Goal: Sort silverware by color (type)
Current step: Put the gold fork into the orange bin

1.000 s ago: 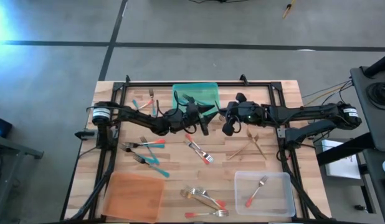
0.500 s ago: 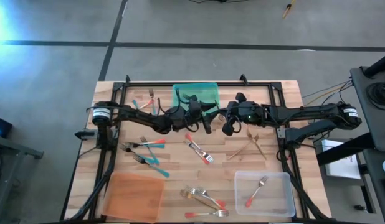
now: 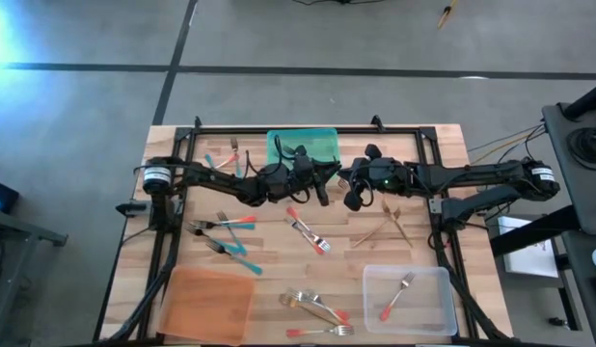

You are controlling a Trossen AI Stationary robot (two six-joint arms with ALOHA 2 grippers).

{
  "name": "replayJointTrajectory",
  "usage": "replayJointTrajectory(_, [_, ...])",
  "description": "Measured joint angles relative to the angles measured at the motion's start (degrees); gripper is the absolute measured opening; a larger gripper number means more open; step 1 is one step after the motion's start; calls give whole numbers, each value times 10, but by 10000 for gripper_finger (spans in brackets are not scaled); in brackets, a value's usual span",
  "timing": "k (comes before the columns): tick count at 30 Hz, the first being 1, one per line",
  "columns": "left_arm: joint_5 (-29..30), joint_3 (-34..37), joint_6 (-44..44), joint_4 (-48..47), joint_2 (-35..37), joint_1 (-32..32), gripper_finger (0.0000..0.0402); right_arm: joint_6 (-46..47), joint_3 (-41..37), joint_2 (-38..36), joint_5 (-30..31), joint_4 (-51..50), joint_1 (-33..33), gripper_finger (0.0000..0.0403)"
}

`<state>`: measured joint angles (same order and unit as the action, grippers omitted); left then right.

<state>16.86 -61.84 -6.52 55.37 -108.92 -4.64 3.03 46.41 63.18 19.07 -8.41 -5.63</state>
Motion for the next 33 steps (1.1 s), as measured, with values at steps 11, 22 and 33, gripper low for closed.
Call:
replayJointTrajectory(11, [-9, 0, -3, -15, 0, 1, 7, -3, 0, 0, -2, -7, 0, 80])
replayJointTrajectory(22, [93, 2, 30, -318, 107, 7, 7, 30, 0, -48, 0, -106, 0, 180])
replayJointTrajectory(33, [238, -30, -100, -745, 283, 188, 7, 60, -2, -69, 0, -174, 0, 162])
